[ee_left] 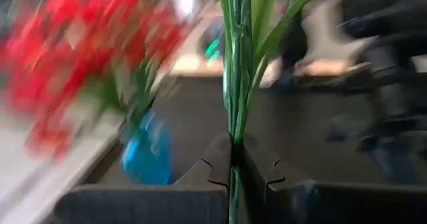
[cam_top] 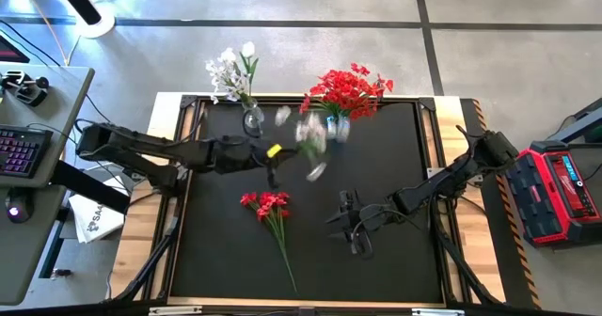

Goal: Sort flowers into vase by color
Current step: Put the white flowers into the transparent vase

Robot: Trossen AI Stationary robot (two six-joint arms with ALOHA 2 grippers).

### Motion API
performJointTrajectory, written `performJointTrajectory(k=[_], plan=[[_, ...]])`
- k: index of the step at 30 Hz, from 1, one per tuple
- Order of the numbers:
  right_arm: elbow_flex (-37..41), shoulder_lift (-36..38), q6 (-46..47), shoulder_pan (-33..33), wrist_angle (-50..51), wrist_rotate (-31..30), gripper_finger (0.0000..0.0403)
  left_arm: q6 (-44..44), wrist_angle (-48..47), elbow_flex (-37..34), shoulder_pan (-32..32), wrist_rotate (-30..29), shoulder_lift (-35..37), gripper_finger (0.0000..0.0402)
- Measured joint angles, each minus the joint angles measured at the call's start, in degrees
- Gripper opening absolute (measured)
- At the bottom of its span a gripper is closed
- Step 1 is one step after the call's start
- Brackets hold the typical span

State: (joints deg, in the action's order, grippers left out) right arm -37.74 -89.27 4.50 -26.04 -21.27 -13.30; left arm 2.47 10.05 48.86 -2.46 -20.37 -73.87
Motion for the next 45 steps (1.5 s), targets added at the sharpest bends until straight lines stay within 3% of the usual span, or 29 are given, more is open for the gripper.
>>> performJointTrajectory(k=[2,8,12,17,20,25,32,38,45], plan=[[0.0,0.0,0.6,0.0,0.07,0.0,0.0161,6.57,9.27,-3.22,1.67,1.66,0.01,0.0],[0.0,0.0,2.13,-0.26,1.29,-0.42,0.0161,21.18,22.53,-6.19,7.58,-13.82,0.14,0.0],[0.0,0.0,2.1,-0.26,0.87,-3.84,0.0161,13.45,21.37,-6.17,16.89,-18.93,0.08,0.0],[0.0,0.0,4.2,-0.25,1.38,-5.94,0.0161,3.38,18.23,-6.17,29.9,-8.74,-1.15,0.0],[0.0,0.0,5.38,-0.26,1.89,-5.95,0.0161,2.28,17.57,-6.25,33.15,-9.03,-2.76,0.0],[0.0,0.0,6.42,-0.3,2.15,-7.7,0.0161,-0.61,17.15,-6.23,32.52,-19.7,-3.28,0.0],[0.0,0.0,10.25,-0.35,2.14,-11.44,0.0161,2.73,16.0,-6.23,27.42,-23.79,-2.72,0.0],[0.0,0.0,12.14,-0.35,1.88,-13.62,0.0161,5.62,13.11,-6.23,24.04,-30.87,-2.71,0.0],[0.0,0.0,11.55,-0.37,1.72,-13.62,0.0161,0.5,4.38,-6.19,24.15,-30.7,-2.73,0.0]])
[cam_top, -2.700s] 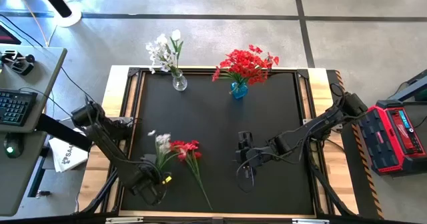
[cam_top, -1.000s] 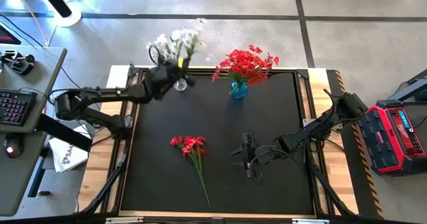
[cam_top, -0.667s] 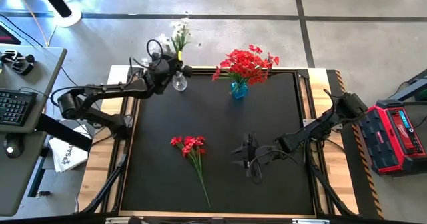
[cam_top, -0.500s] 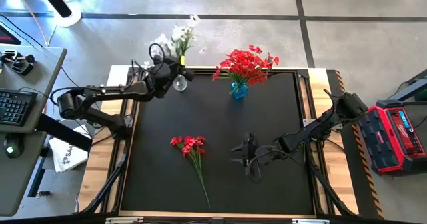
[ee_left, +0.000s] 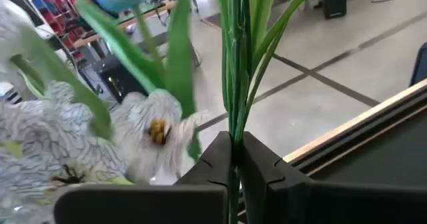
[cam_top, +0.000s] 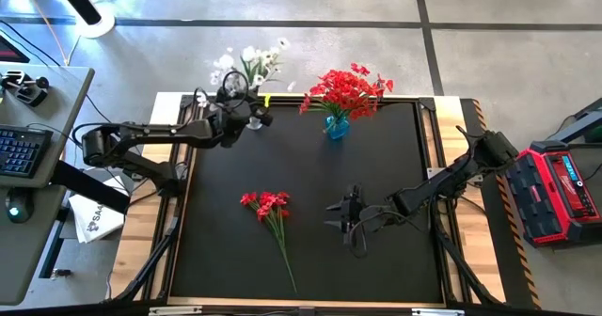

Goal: Sort flowers into vase by color
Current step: Put the white flowers into the transparent vase

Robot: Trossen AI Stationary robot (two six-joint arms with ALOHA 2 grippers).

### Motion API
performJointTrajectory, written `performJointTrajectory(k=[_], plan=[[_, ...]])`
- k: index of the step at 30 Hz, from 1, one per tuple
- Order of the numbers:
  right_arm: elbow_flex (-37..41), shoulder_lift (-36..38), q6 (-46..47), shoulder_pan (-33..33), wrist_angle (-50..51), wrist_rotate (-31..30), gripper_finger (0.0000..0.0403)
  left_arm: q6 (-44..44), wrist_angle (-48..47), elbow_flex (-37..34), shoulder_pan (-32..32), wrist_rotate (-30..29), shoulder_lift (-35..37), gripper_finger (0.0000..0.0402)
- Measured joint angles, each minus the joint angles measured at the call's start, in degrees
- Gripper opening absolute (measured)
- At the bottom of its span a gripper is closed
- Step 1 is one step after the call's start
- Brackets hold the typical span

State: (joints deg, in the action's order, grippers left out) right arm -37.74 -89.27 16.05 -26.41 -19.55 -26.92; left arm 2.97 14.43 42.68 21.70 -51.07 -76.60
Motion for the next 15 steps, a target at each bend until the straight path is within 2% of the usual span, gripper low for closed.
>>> performJointTrajectory(k=[8,11,15], plan=[[0.0,0.0,-1.51,0.0,-0.02,0.97,0.0161,-1.26,1.67,0.0,1.63,0.22,0.0,0.0009],[0.0,0.0,-2.08,0.0,-0.02,1.25,0.0161,-0.82,2.19,0.0,1.66,1.56,0.0,0.0039],[0.0,0.0,-2.6,0.0,0.0,1.95,0.0161,-0.34,1.72,0.0,1.63,2.52,0.0,0.01]])
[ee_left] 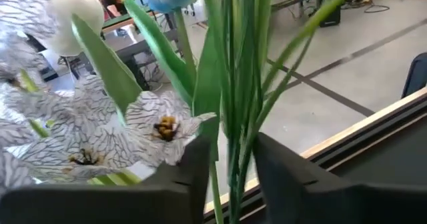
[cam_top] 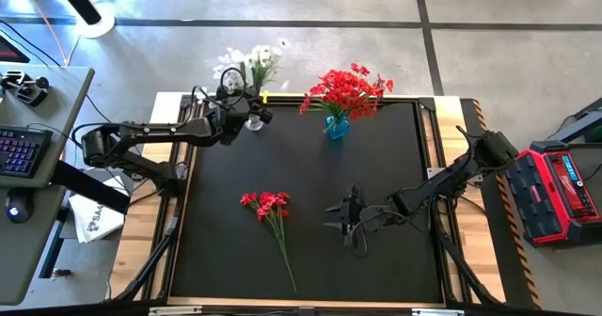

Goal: Sort flowers into vase by color
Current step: Put the white flowers into the transparent vase

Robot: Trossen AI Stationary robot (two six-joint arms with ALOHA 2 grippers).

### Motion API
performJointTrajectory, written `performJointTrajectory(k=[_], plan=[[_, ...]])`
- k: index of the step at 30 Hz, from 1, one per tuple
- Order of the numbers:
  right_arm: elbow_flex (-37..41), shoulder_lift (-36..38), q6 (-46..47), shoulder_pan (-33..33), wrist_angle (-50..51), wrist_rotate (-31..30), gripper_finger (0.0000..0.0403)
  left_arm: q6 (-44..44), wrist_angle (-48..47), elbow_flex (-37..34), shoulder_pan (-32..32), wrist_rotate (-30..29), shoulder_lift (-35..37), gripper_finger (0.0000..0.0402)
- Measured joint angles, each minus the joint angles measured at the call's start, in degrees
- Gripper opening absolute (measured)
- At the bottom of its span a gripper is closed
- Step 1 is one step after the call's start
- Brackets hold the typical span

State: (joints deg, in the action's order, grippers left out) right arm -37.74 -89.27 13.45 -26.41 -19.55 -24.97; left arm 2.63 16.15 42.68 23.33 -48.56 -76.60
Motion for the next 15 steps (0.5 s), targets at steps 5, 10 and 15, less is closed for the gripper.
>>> performJointTrajectory(k=[5,10,15], plan=[[0.0,0.0,0.36,0.01,0.0,0.97,0.0161,0.54,-0.1,0.0,-0.38,-0.02,0.5,0.0163],[0.0,0.0,0.55,0.0,0.2,1.42,0.0161,1.04,-0.01,0.0,-2.65,-0.13,3.33,0.0189],[0.0,0.0,0.48,0.0,0.26,1.42,0.0161,3.42,0.3,0.0,-7.14,-0.62,8.17,0.0193]])
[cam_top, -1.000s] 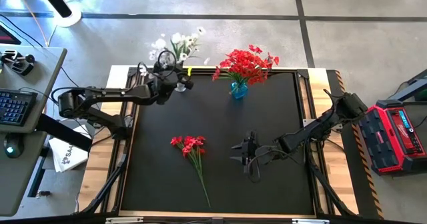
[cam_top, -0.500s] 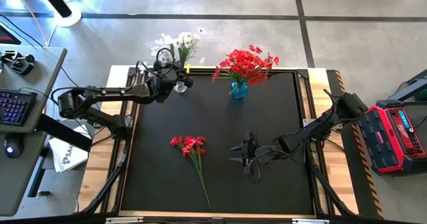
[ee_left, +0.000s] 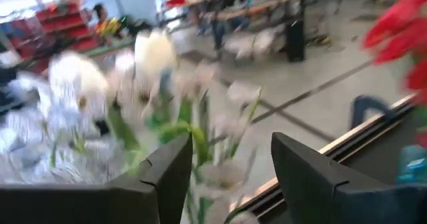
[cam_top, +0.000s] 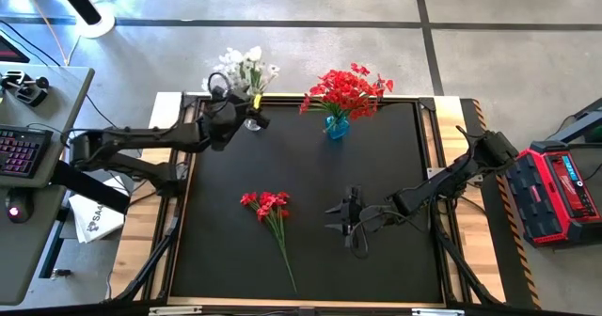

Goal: Sort flowers into vase by color
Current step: Put the white flowers into the transparent vase, then put the red flowers into the blue vase

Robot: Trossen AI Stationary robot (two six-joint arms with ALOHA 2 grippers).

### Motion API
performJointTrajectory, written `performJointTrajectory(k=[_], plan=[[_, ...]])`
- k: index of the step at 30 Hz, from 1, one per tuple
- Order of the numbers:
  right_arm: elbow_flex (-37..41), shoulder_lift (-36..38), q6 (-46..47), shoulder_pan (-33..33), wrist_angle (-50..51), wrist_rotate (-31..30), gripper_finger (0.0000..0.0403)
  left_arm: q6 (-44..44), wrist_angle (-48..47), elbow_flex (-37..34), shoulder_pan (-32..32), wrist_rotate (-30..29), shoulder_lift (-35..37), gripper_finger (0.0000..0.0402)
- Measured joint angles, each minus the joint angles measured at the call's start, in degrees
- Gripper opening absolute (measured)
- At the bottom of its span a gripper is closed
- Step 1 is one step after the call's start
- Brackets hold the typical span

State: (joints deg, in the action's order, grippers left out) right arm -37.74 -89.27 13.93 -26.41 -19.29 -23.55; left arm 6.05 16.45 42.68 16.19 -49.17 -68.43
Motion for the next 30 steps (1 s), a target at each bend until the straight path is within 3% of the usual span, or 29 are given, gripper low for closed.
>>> performJointTrajectory(k=[7,10,17,21,25,30], plan=[[0.0,0.0,0.0,0.0,0.0,-0.02,0.0161,6.61,-0.29,0.0,-11.93,0.68,7.39,0.0186],[0.0,0.0,0.15,0.0,0.0,-0.02,0.0161,4.77,-6.31,0.02,-19.09,0.8,8.88,0.018],[0.0,-0.02,1.05,0.0,-0.15,-0.04,0.0161,-18.08,-32.54,0.01,-37.94,3.74,6.97,0.0162],[0.0,-0.02,1.05,0.0,-0.26,-0.07,0.0161,-39.7,-42.23,0.0,-46.88,8.16,2.58,0.0151],[0.0,-0.02,1.05,0.0,-1.13,-0.08,0.0161,-53.18,-40.02,0.0,-51.56,12.37,-5.83,0.014],[0.0,-0.02,0.63,0.0,-2.01,-0.11,0.0161,-55.87,-26.8,0.0,-51.31,15.65,-18.81,0.0128]])
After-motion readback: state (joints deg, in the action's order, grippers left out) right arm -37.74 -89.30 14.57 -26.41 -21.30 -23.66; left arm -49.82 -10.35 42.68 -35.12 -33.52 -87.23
